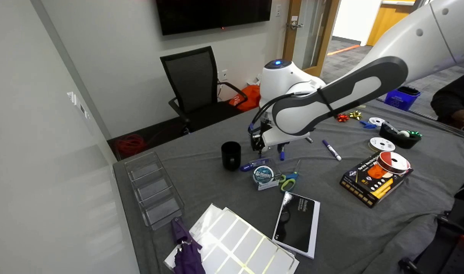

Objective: Take the plastic box off of the book

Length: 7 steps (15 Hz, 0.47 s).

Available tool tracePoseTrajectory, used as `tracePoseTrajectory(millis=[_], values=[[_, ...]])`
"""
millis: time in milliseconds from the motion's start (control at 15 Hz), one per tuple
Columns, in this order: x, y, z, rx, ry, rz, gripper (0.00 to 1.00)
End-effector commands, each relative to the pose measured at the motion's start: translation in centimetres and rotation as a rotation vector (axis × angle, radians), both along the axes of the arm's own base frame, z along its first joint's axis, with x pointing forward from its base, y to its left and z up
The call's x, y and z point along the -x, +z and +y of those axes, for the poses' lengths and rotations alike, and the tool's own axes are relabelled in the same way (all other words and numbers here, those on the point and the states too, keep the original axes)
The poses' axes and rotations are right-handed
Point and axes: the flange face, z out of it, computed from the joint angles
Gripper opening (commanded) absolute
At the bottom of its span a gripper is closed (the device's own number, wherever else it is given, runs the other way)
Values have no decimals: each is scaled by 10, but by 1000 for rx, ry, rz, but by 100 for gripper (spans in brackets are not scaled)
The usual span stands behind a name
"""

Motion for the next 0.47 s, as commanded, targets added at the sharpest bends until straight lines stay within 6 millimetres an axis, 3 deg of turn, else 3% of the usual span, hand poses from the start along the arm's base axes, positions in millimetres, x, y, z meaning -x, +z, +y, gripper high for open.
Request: tracePoseTrajectory(millis=[0,400], values=[[19,38,-4,-3,8,27,100],[41,89,-9,-16,33,53,100]])
